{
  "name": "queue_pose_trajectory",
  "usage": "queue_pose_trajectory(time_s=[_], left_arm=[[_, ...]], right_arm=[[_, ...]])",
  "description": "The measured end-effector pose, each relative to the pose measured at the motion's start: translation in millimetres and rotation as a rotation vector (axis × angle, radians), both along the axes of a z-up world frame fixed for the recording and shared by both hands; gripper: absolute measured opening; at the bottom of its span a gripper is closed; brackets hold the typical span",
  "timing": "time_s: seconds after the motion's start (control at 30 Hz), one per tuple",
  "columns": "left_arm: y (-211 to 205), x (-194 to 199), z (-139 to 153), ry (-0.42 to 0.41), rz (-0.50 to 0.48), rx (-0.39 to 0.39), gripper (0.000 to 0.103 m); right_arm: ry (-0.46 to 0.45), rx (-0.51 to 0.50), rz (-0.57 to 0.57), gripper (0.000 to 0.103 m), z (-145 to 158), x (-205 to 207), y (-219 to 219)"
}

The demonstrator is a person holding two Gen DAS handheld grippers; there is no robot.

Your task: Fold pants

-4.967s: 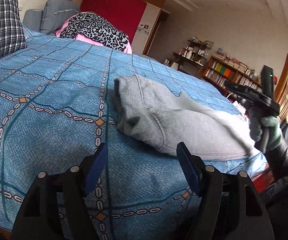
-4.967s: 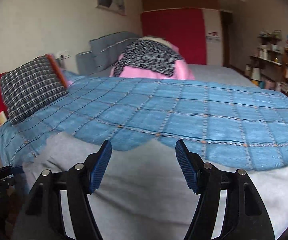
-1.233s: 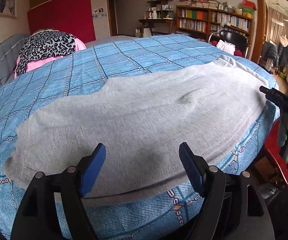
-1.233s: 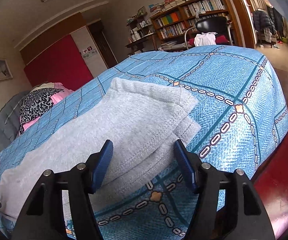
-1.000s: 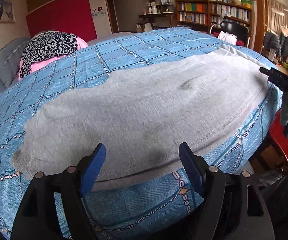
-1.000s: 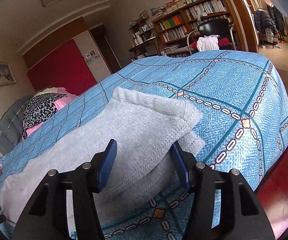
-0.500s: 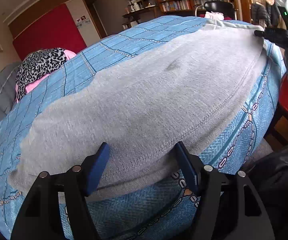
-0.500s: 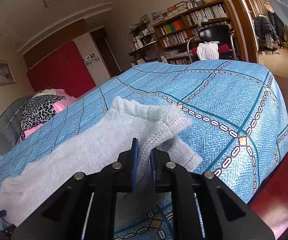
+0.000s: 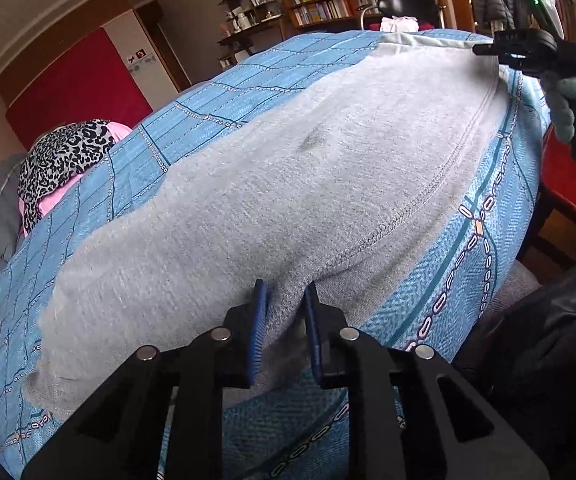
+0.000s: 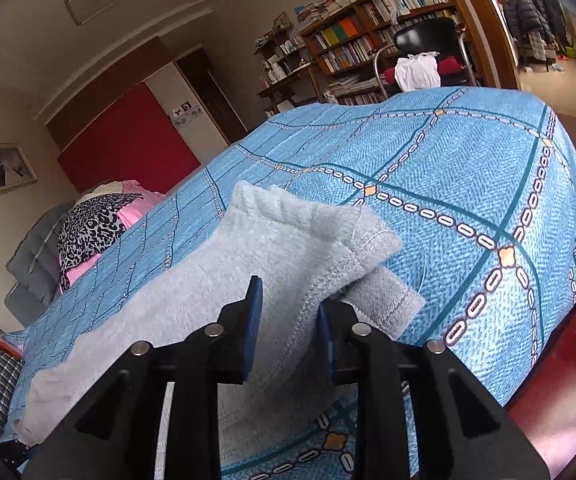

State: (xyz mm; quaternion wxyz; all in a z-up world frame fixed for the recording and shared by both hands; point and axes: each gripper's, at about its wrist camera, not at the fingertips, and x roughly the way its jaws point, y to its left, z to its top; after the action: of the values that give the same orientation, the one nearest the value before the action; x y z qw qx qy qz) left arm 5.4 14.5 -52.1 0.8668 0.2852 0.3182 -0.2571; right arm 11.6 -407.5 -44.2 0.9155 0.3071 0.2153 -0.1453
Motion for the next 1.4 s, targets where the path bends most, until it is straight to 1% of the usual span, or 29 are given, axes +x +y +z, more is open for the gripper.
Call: queue_pose_trajectory(time_s=[0.1,0.13,0.17,0.2,0.33,0.43,0.5,0.53,0.6,0.67,0.77,0.8,0.87,0.93,0.97,1.0,1.03,1.13,1.2,1.23,1.3,1.4], left_arm=[[3,-1,6,0.002,-0.001,-0.025,0.015],[4,-2,9,0.001,-0.003,-0.028,0.014],[4,-4,11,-0.003,-0.005,-0.029,0.014],[5,-4,14,-0.004,-0.006,-0.031,0.013],[12,-5,28,-0.013,-0.011,-0.05,0.01],[19,-12,35,-0.018,-0.021,-0.057,0.009],[24,-15,32,-0.005,-0.03,-0.037,0.009],[26,-15,28,0.016,-0.034,-0.03,0.009],[25,-16,14,0.05,-0.043,-0.006,0.009],[23,-17,3,0.066,-0.048,0.018,0.009],[26,-16,1,0.08,-0.052,-0.004,0.009],[28,-16,2,0.086,-0.052,-0.017,0.009],[30,-16,4,0.091,-0.052,-0.041,0.009],[31,-19,9,0.08,-0.049,-0.063,0.009],[32,-19,13,0.074,-0.047,-0.075,0.009],[34,-20,16,0.07,-0.048,-0.09,0.01],[36,-22,19,0.073,-0.056,-0.107,0.01],[43,-23,26,0.081,-0.058,-0.136,0.011],[50,-20,29,0.083,-0.035,-0.152,0.022],[53,-18,33,0.076,-0.019,-0.164,0.034],[60,-15,41,0.063,0.004,-0.205,0.043],[68,-6,54,0.061,0.033,-0.28,0.045]], right_arm=[[-0.006,0.019,0.008,0.028,-6,0,-2],[-0.017,0.007,0.006,0.025,-6,-1,-1],[-0.029,-0.013,0.004,0.013,-3,-2,-1],[-0.036,-0.035,-0.001,0.005,0,-4,-1],[-0.065,-0.083,-0.003,0.005,19,-16,2],[-0.037,-0.095,-0.001,0.005,20,-23,6],[0.001,-0.098,-0.007,0.005,11,-27,8],[0.023,-0.093,-0.009,0.005,4,-27,9],[0.069,-0.072,-0.012,0.005,-12,-25,7],[0.088,-0.045,-0.017,0.005,-25,-23,4],[0.098,-0.091,-0.027,0.005,-23,-21,10],[0.1,-0.108,-0.028,0.006,-21,-22,11],[0.093,-0.111,-0.036,0.008,-18,-25,10],[0.093,-0.114,-0.06,0.017,-15,-29,10],[0.1,-0.121,-0.076,0.028,-13,-30,8],[0.108,-0.132,-0.105,0.045,-11,-33,9],[0.1,-0.143,-0.132,0.049,-9,-37,9],[0.089,-0.204,-0.202,0.049,1,-47,14],[0.067,-0.233,-0.205,0.05,8,-50,19],[0.052,-0.245,-0.197,0.05,12,-50,24],[0.019,-0.26,-0.149,0.05,17,-47,42],[-0.007,-0.252,0.023,0.05,20,-24,81]])
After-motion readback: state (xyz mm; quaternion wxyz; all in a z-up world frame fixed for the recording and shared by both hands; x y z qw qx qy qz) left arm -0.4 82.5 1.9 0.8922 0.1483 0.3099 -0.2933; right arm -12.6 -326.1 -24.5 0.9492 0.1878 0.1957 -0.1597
